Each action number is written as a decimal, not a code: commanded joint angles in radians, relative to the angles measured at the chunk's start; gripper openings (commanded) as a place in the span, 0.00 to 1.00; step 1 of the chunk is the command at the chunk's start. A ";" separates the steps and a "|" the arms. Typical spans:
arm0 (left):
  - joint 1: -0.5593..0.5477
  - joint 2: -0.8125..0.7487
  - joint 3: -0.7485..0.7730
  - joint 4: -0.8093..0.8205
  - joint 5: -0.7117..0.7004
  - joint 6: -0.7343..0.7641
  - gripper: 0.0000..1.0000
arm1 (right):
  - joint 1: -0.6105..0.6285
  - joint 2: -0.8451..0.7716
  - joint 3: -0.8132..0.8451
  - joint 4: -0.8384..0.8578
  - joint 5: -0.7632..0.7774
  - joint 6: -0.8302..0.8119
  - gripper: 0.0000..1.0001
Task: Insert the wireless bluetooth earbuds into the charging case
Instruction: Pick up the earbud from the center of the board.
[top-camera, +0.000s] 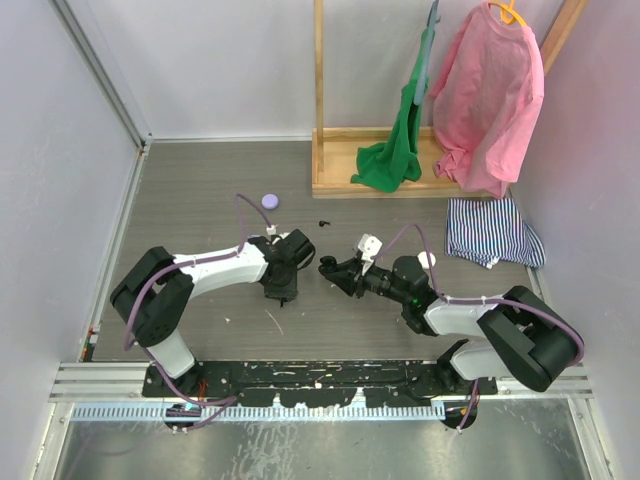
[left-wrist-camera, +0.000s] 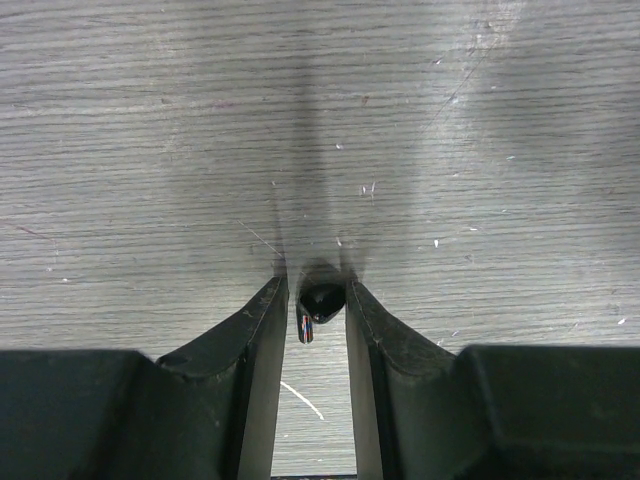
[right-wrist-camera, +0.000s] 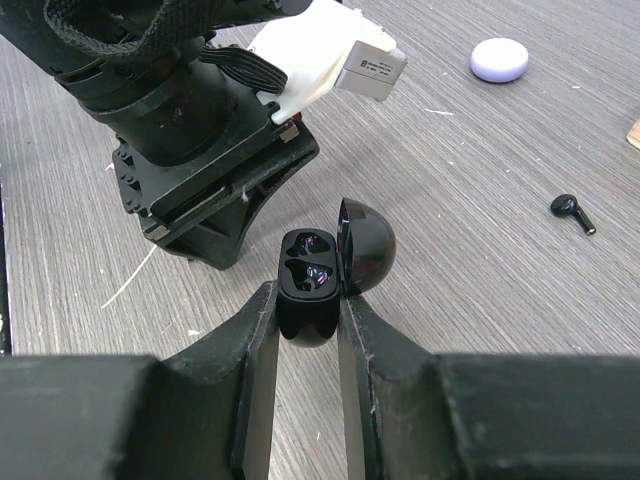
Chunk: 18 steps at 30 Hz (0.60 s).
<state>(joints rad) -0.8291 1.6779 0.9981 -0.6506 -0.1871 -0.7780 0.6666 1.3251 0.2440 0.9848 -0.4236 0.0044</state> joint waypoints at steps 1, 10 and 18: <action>0.001 0.021 -0.014 -0.025 0.027 -0.014 0.30 | 0.008 -0.005 0.041 0.031 -0.011 -0.016 0.07; 0.001 0.036 -0.033 0.000 0.049 -0.013 0.18 | 0.012 -0.001 0.044 0.023 -0.012 -0.026 0.07; 0.001 -0.033 -0.056 0.030 0.006 -0.008 0.11 | 0.020 -0.006 0.043 0.022 -0.010 -0.031 0.07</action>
<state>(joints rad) -0.8280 1.6661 0.9840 -0.6403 -0.1833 -0.7742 0.6762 1.3251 0.2539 0.9611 -0.4282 -0.0071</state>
